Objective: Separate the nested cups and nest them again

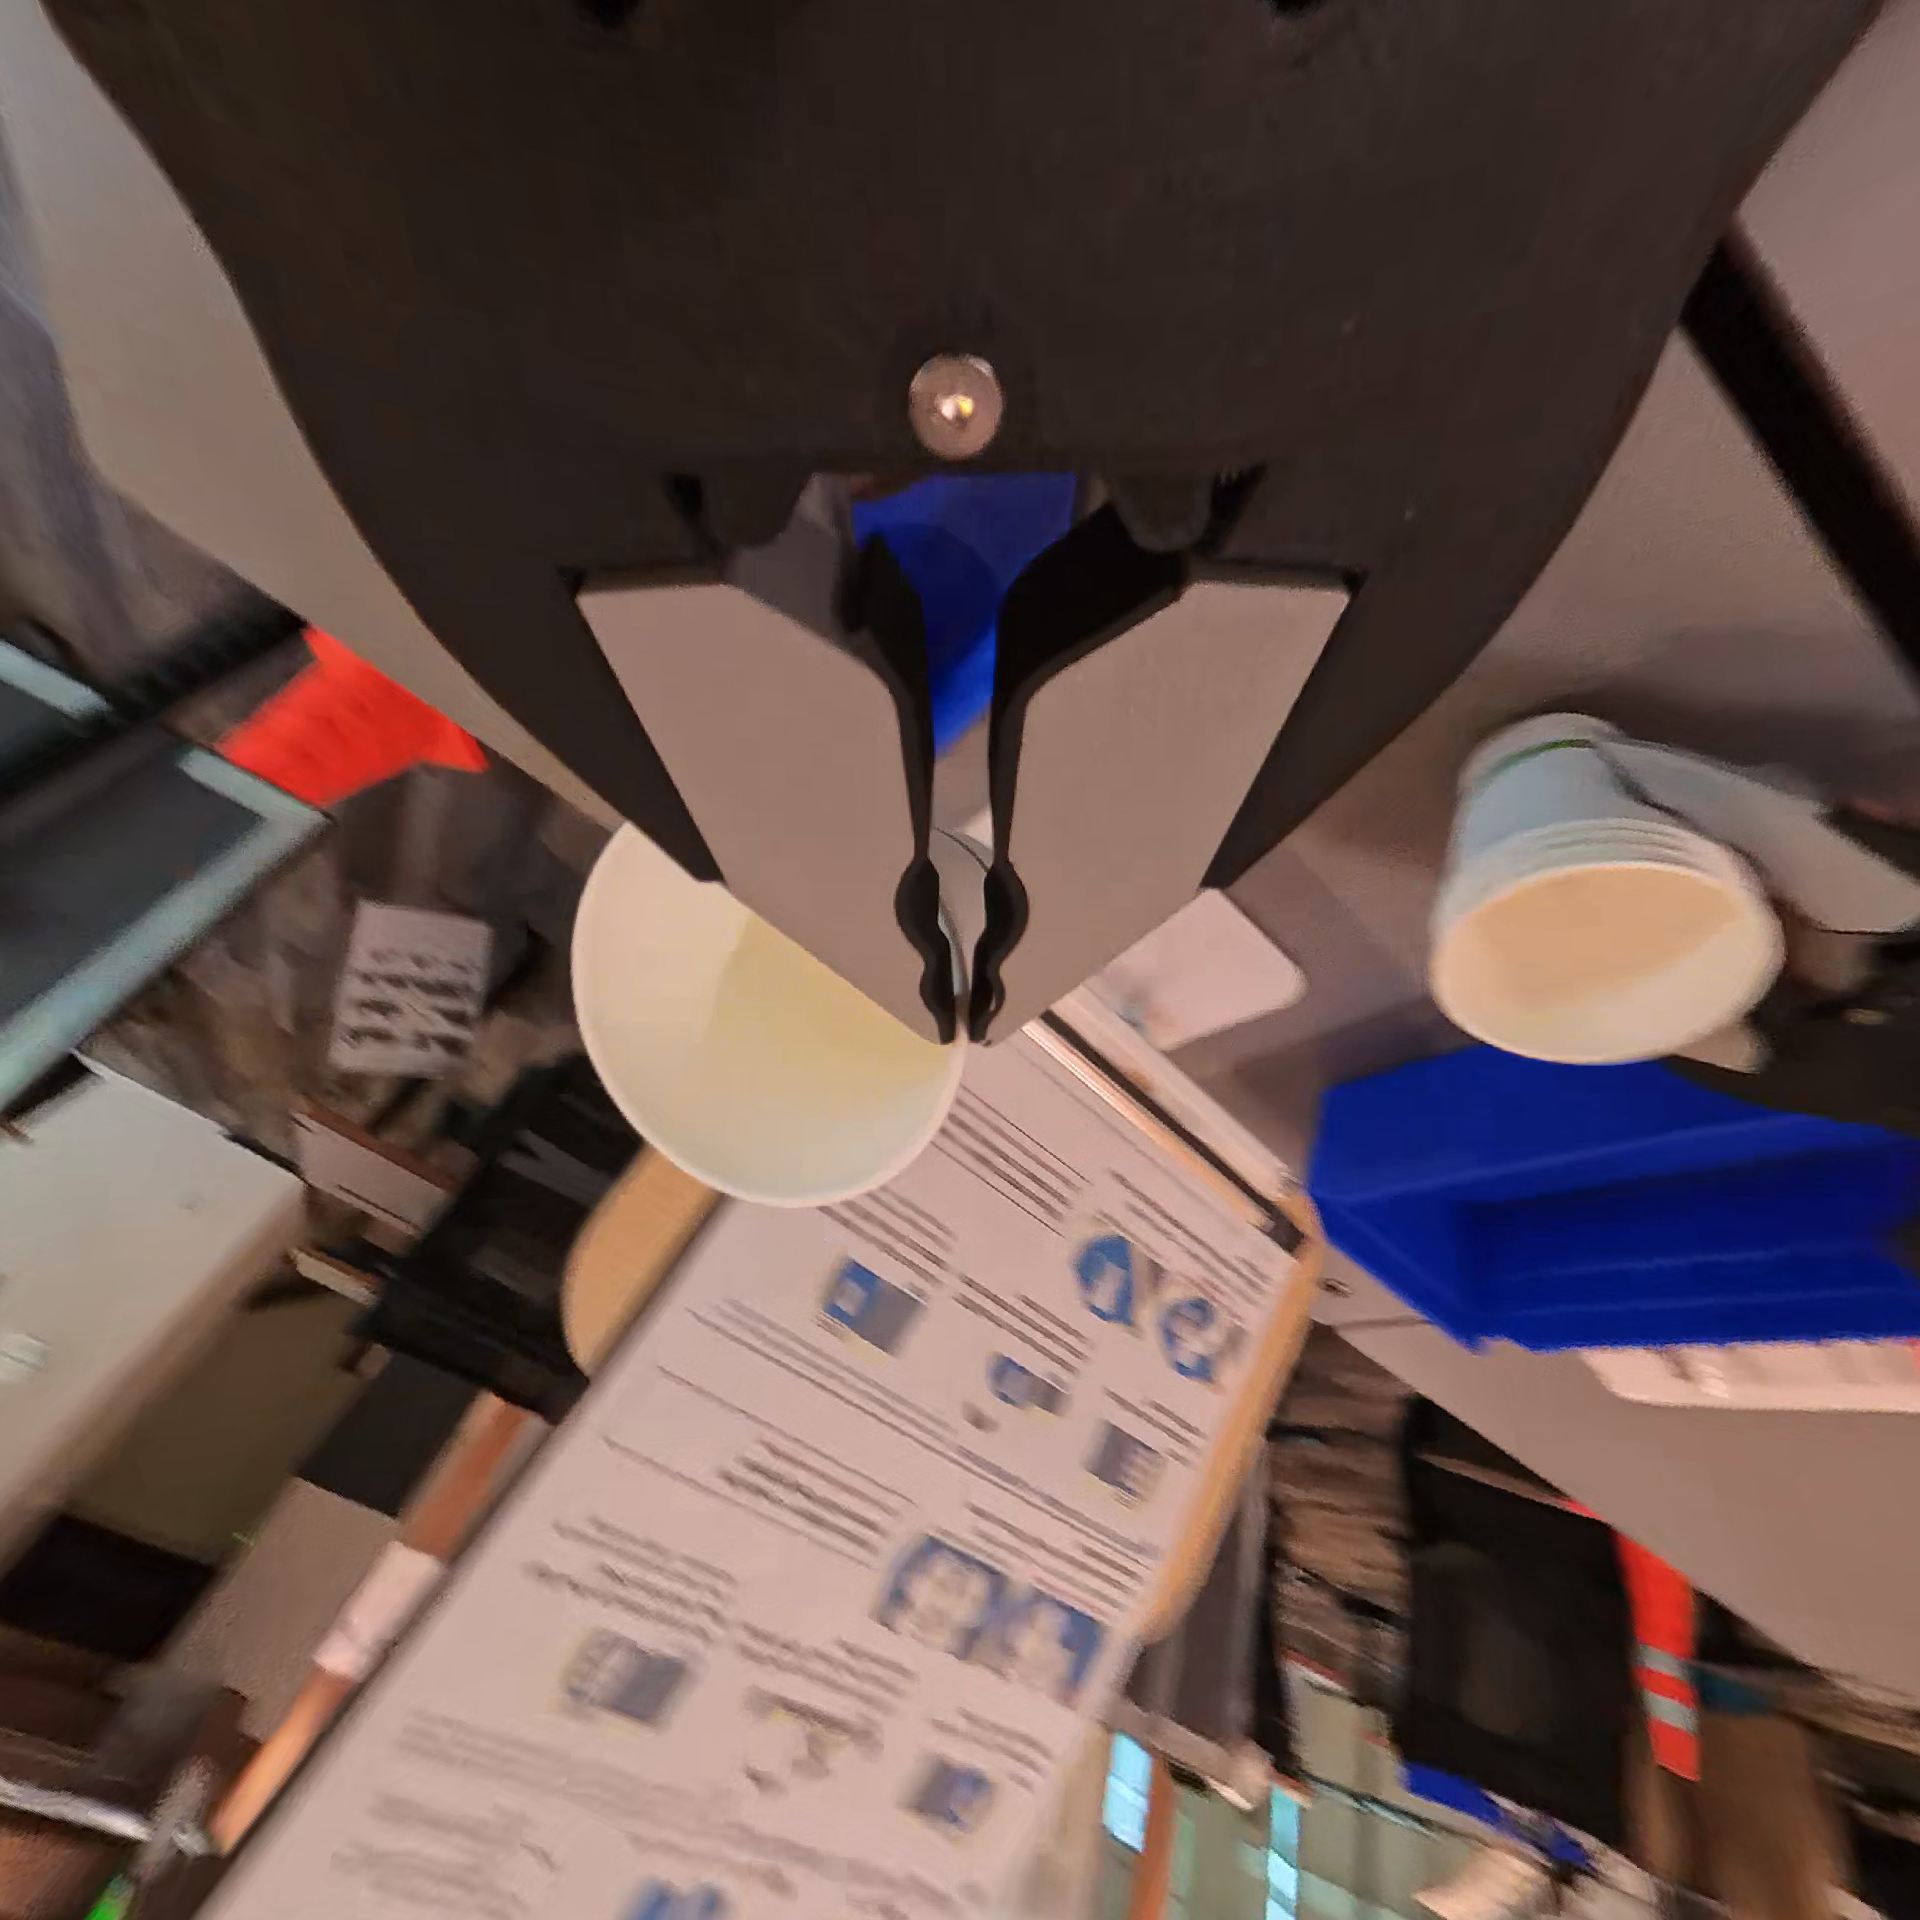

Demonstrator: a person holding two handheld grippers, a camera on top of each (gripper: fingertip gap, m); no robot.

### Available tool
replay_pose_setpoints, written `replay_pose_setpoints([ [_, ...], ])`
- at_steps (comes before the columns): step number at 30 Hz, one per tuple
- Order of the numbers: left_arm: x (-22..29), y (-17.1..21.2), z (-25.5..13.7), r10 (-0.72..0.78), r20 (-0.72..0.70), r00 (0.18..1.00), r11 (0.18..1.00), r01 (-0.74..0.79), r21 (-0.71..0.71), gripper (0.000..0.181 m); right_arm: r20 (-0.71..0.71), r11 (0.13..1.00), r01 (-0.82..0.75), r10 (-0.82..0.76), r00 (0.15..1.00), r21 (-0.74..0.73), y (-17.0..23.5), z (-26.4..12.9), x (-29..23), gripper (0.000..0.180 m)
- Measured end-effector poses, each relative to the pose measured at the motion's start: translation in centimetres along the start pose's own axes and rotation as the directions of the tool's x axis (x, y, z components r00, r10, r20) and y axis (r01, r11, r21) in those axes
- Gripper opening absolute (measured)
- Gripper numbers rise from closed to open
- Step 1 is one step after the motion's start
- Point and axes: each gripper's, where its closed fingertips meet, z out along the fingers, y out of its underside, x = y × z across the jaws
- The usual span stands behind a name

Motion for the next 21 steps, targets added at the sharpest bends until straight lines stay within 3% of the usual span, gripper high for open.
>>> replay_pose_setpoints([
  [3,0.1,0.2,0.1,0.003,-0.002,1.000,1.000,-0.003,-0.007,0.092,-0.101,0.992,-0.022,0.009,0.995,-0.123,3.6,0.5,3.2,0.000],
  [9,0.0,0.3,0.1,0.002,0.000,1.000,1.000,-0.002,-0.009,0.092,-0.091,0.927,-0.033,-0.002,0.996,-0.373,10.1,2.5,4.0,0.000],
  [21,0.1,0.2,0.1,0.004,-0.004,1.000,1.000,-0.004,-0.007,0.092,-0.037,0.942,0.018,-0.032,0.999,-0.334,7.6,1.4,2.1,0.000],
])
